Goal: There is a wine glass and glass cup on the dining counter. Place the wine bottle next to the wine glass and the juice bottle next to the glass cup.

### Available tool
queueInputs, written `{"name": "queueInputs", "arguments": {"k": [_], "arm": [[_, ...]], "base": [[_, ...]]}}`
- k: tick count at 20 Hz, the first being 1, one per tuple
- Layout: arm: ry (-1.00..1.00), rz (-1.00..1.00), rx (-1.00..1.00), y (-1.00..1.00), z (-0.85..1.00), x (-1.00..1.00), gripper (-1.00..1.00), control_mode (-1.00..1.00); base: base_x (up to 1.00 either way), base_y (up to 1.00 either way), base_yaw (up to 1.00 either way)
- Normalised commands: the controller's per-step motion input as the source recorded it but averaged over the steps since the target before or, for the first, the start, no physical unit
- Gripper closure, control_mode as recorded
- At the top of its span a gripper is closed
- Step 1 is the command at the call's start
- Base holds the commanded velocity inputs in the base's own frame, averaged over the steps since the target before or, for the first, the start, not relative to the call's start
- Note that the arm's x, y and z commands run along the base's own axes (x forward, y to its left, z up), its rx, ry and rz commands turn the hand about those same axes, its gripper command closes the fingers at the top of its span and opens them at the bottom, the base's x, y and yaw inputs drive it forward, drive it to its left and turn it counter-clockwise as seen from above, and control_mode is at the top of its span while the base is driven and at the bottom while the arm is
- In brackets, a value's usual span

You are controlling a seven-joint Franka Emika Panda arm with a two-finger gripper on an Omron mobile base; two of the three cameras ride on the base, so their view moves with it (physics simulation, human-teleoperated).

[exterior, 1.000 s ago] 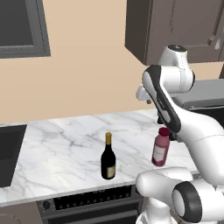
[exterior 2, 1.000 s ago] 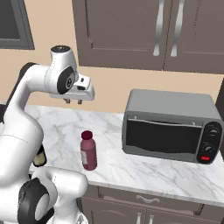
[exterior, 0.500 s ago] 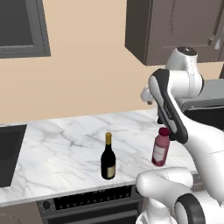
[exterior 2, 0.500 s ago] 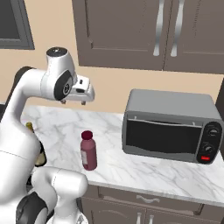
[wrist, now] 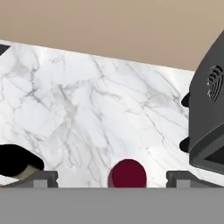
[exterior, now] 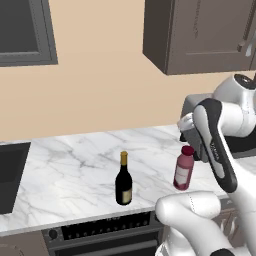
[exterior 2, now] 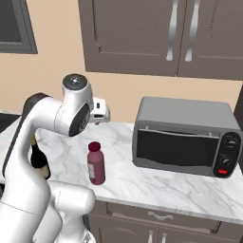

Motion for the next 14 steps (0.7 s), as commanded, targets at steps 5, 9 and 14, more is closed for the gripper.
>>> {"name": "queueInputs", "arguments": {"k": [5,9,14], "arm": [[-0.01,0.25,0.04,-0.39,-0.11,-0.18,-1.00,-1.00],[-0.19,0.32,0.01,-0.34,-0.07,-0.31,-1.00,-1.00],[-0.34,0.32,0.04,-0.29,-0.15,-0.28,-1.00,-1.00]], "base": [[0.00,0.00,0.00],[0.00,0.00,0.00],[0.00,0.00,0.00]]}}
